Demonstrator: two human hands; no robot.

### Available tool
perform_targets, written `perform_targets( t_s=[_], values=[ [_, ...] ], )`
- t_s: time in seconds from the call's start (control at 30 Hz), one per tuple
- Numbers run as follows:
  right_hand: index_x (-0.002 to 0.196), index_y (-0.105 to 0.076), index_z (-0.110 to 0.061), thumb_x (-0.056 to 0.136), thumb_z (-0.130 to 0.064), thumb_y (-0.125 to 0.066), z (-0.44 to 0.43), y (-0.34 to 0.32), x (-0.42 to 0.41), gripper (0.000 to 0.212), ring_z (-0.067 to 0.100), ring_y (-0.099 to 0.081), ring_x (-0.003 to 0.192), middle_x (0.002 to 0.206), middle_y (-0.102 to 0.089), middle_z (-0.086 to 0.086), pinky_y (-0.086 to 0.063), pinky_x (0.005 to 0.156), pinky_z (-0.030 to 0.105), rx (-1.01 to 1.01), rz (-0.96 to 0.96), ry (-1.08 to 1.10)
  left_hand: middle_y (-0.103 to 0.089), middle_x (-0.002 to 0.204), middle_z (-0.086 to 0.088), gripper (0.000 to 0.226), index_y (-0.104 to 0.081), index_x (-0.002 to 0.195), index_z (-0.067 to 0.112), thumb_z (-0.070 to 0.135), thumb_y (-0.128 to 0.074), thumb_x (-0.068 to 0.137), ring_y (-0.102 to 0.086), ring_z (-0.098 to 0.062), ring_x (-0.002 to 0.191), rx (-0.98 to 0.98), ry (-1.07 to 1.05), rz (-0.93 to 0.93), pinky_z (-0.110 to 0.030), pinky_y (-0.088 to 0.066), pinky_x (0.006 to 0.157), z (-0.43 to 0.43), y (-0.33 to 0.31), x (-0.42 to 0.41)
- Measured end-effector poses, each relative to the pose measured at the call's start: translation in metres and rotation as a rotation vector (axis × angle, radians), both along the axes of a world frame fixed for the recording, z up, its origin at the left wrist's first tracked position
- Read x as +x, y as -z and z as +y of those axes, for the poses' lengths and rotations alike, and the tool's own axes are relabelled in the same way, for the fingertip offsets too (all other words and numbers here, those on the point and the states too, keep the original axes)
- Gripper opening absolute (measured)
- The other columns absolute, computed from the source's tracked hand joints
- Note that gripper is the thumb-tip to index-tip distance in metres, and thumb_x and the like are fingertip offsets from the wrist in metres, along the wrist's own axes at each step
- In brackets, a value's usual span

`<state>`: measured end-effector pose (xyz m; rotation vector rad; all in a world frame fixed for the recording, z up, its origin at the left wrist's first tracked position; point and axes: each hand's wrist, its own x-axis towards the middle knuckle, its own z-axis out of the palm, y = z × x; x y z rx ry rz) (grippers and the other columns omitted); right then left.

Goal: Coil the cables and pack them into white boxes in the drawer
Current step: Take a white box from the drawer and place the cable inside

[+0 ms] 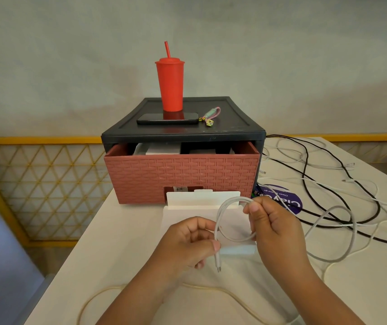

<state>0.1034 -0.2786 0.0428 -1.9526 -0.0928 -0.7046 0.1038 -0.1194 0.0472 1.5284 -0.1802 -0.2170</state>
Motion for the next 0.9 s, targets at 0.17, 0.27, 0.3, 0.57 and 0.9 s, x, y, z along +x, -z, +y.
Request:
perform_targets(
  t_s=[0.17, 0.27, 0.3, 0.57, 0.9],
  values=[
    [0.07, -0.058, -0.025, 0.082, -0.041, -0.039, -0.002, -0.004, 0.001, 0.027, 0.013, -0.046, 0.053, 0.062, -0.055, -0.005, -0.046, 0.053, 0.041, -0.012, 0.031, -0.005, -0.058, 0.061, 0.009, 0.014, -0.068, 0.078, 0.027, 0.013, -0.064, 0.078, -0.049, -0.007, 0.054, 0.188, -0.243, -0.39, -0.018, -0.042, 0.055, 0.007, 0.006, 0.006],
    [0.069, -0.058, -0.025, 0.081, -0.039, -0.041, 0.001, -0.004, 0.0, 0.025, 0.005, -0.047, 0.051, 0.054, -0.053, -0.012, -0.044, 0.049, 0.026, 0.071, 0.046, -0.097, -0.068, 0.07, 0.009, 0.011, -0.067, 0.075, 0.023, 0.013, -0.066, 0.078, -0.058, -0.002, 0.064, 0.093, -0.31, -0.428, -0.014, -0.046, 0.062, 0.007, 0.006, 0.005],
    [0.068, -0.058, -0.025, 0.081, -0.038, -0.041, 0.003, -0.004, 0.0, 0.024, 0.002, -0.047, 0.051, 0.053, -0.052, -0.013, -0.042, 0.047, 0.017, 0.106, 0.047, -0.132, -0.069, 0.07, 0.009, 0.018, -0.067, 0.072, 0.02, 0.005, -0.067, 0.081, -0.059, -0.001, 0.065, 0.049, -0.32, -0.401, -0.013, -0.046, 0.064, 0.006, 0.005, 0.004],
    [0.07, -0.059, -0.015, 0.094, -0.018, -0.049, 0.005, -0.007, 0.0, 0.026, 0.002, -0.048, 0.046, 0.058, -0.057, -0.008, -0.045, 0.052, 0.018, 0.314, 0.135, -0.319, -0.069, 0.072, -0.004, 0.007, -0.071, 0.067, 0.013, 0.006, -0.069, 0.065, -0.064, -0.007, 0.062, -0.463, -0.09, 0.001, -0.016, -0.052, 0.055, -0.009, -0.001, -0.007],
    [0.068, -0.058, -0.013, 0.094, -0.008, -0.046, 0.006, -0.009, -0.001, 0.029, 0.004, -0.046, 0.044, 0.056, -0.057, -0.008, -0.044, 0.052, 0.02, 0.355, 0.149, -0.246, -0.066, 0.082, -0.002, 0.041, -0.069, 0.091, 0.027, 0.061, -0.062, 0.07, -0.063, -0.014, 0.087, -0.276, 0.081, -0.215, -0.028, -0.051, 0.083, -0.004, 0.004, -0.006]
  ],
)
